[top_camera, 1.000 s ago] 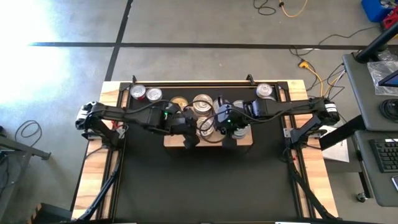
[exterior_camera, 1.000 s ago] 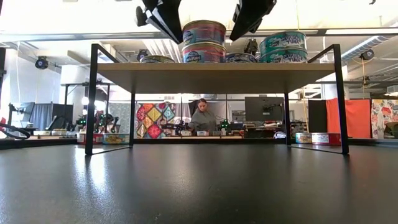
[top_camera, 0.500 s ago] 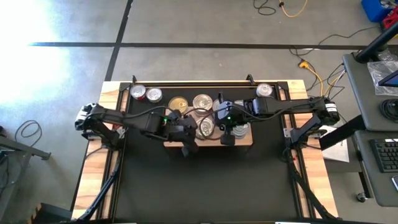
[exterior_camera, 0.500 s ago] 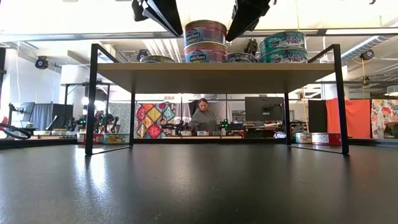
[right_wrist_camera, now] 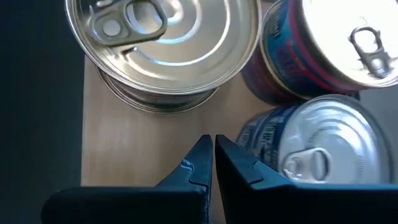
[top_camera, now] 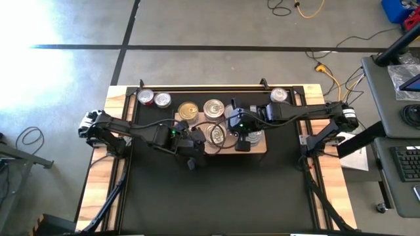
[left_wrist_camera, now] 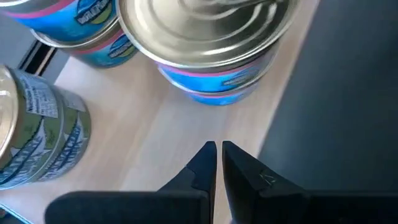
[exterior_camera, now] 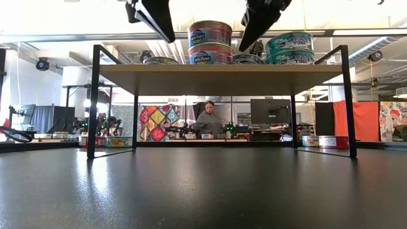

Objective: Stack canned seafood by type on shelf
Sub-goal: Stack the blue pink tuna can on top of the blue pink tuna can on the shelf

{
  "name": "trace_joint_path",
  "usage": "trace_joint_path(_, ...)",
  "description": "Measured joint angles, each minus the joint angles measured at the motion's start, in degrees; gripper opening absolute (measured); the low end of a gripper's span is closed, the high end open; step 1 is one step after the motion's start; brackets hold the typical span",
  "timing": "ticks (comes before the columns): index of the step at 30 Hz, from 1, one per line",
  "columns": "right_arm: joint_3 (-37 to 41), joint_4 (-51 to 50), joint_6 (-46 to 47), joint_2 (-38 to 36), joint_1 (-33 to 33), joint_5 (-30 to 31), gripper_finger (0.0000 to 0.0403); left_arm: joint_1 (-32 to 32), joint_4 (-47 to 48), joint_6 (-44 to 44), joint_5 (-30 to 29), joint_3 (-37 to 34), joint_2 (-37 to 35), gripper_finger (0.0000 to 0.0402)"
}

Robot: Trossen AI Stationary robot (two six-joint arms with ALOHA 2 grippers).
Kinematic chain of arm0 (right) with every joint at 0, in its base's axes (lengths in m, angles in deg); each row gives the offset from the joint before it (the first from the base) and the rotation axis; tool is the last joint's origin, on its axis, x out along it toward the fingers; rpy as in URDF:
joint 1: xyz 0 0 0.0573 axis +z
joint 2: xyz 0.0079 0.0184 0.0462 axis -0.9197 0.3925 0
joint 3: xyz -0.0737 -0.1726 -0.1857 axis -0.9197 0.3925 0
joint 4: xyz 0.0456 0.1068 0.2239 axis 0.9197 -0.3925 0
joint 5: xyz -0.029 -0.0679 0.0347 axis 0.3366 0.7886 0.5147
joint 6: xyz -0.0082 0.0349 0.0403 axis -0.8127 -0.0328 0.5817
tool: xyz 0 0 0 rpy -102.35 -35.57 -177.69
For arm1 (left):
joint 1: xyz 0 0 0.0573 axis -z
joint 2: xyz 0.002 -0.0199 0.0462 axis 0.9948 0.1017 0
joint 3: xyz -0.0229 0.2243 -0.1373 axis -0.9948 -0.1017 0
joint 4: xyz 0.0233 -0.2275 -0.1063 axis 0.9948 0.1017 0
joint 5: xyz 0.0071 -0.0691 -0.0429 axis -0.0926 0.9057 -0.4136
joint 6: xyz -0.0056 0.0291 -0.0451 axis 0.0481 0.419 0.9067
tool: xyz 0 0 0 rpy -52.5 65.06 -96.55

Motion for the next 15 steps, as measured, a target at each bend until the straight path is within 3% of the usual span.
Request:
trace_joint_path(7,3.5,3.1,2.2,0.4,0.4,-0.1,0.0012,0.4,-0.1,0.9,-10.3,-3.9,0.0,0.0001)
trace_joint_path(15,4.0,5.5,0.0,5.3,2.9,-0.1,0.0012,0.3,-5.0,-3.8,-12.3,-4.5,-0.4,0.0001)
